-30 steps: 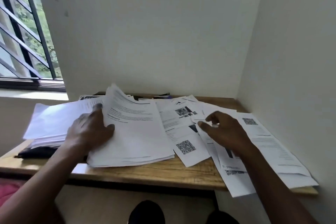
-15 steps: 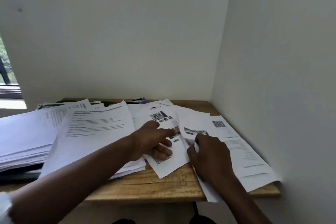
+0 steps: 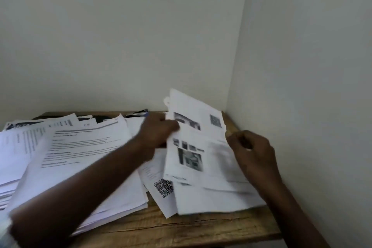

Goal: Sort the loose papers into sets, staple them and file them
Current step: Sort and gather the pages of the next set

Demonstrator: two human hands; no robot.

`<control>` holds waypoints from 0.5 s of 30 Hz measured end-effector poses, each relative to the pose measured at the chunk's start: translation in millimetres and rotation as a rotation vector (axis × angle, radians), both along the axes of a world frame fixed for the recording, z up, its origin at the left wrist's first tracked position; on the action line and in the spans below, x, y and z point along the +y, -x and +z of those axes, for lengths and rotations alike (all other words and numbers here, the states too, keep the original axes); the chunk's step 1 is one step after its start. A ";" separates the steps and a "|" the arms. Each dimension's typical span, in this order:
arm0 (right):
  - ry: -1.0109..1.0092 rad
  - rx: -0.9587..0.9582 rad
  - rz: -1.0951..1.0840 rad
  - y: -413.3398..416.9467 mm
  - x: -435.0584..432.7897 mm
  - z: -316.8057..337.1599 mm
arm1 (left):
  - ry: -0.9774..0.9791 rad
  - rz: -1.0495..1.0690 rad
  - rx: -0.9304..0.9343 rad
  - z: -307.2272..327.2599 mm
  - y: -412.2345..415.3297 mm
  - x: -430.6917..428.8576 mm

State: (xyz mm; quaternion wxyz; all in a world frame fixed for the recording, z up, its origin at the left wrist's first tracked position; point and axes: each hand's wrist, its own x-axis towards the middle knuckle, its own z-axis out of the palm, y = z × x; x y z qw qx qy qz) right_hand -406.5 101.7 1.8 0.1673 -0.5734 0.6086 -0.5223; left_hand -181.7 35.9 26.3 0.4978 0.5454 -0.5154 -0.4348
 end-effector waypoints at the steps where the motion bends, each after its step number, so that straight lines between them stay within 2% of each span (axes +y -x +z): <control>1: -0.045 -0.009 0.002 2.6 -9.4 4.1 | 0.034 0.055 0.009 10.1 -14.6 -5.1; 3: -0.169 0.038 0.046 -1.0 -33.7 8.6 | 0.066 0.189 -0.013 27.2 -47.8 -13.8; 4: -0.225 0.120 0.080 -5.7 -47.3 8.2 | 0.069 0.246 -0.034 32.8 -63.1 -17.6; 8: -0.474 0.643 0.211 -42.5 -80.0 6.7 | 0.036 0.333 -0.110 33.2 -109.5 -27.4; 10: -0.523 0.802 0.247 -54.8 -81.3 8.4 | 0.008 0.327 -0.096 20.8 -121.5 -29.0; 11: -0.522 0.805 0.259 -57.5 -82.9 8.5 | 0.007 0.323 -0.083 12.4 -126.5 -30.6; 15: -0.520 0.511 0.251 -43.7 -101.9 -5.4 | -0.028 0.305 -0.050 -10.2 -129.8 -37.0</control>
